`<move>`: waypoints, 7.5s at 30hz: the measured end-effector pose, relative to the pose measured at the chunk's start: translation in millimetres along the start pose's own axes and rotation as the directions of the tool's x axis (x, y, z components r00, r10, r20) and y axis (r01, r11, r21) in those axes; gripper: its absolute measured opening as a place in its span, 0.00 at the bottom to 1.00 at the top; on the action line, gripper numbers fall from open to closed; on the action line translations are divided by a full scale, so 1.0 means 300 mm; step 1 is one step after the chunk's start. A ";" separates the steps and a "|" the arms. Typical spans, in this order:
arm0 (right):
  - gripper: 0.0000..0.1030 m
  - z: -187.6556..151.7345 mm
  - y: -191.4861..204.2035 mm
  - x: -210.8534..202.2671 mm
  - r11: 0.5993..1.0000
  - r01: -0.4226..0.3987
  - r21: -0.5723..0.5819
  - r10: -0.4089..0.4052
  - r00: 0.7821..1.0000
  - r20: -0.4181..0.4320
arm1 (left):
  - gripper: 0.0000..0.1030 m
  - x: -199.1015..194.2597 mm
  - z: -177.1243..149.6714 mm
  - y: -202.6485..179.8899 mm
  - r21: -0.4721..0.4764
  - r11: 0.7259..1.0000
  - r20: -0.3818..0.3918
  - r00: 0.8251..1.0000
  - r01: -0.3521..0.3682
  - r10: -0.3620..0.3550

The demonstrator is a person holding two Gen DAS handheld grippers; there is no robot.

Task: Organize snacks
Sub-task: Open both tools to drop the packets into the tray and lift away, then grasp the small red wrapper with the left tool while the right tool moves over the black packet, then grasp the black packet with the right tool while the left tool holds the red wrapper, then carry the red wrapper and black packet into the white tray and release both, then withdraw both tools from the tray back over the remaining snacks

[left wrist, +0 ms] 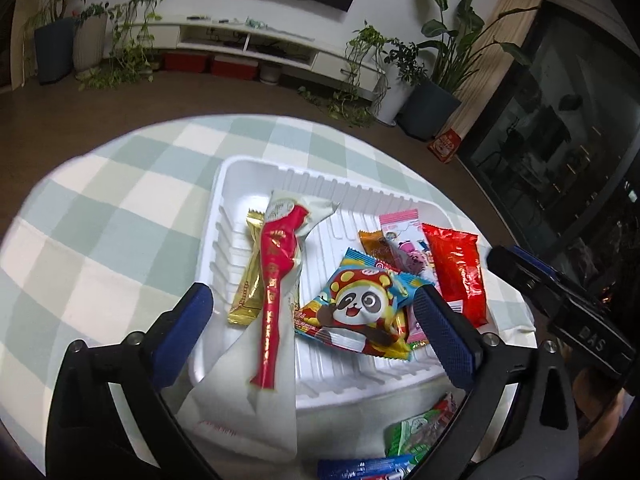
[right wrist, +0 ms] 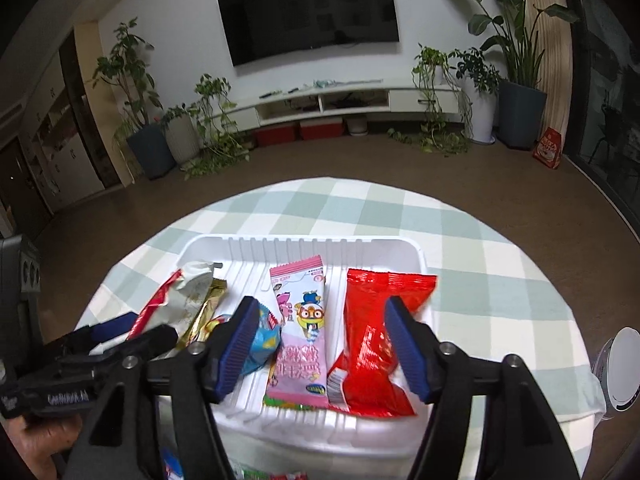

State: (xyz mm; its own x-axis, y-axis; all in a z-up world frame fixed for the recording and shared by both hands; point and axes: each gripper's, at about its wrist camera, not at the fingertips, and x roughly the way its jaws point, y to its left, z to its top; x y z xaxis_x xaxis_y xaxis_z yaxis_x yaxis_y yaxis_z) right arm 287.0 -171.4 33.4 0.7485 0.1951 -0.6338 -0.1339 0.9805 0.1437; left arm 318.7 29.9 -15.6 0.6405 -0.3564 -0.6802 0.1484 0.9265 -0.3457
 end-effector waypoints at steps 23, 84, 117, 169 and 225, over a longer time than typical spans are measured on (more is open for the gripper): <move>0.84 -0.399 -0.034 -0.356 0.998 -0.052 -0.021 0.053 0.997 0.062 | 0.99 -0.457 -0.362 -0.184 0.182 0.983 -0.015 1.000 -0.022 0.026; 0.64 -0.599 0.115 -0.352 0.976 0.003 -0.219 -0.013 0.999 -0.041 | 0.28 -0.400 -0.599 0.063 0.229 0.942 -0.151 0.947 -0.247 0.285; 0.38 -0.620 0.119 -0.250 0.967 -0.037 -0.251 -0.012 0.982 -0.190 | 0.28 -0.464 -0.602 0.027 0.186 0.973 -0.116 0.981 -0.134 0.157; 0.19 -0.238 -0.083 -0.420 0.932 -0.337 0.133 0.335 0.941 0.038 | 0.28 -0.535 -0.216 -0.140 0.198 0.978 0.022 0.998 0.059 -0.065; 0.44 0.017 -0.130 0.111 0.992 -0.106 0.061 0.105 0.994 0.025 | 0.77 0.050 0.138 -0.182 0.149 0.984 -0.007 0.995 -0.095 0.097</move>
State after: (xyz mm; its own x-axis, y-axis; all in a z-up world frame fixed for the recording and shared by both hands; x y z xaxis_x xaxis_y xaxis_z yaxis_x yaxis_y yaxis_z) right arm 320.4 -203.4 10.6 0.7461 0.2962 -0.5963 -0.1727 0.9511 0.2562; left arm 351.3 -20.9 19.9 0.6468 -0.2655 -0.7150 0.1972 0.9638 -0.1795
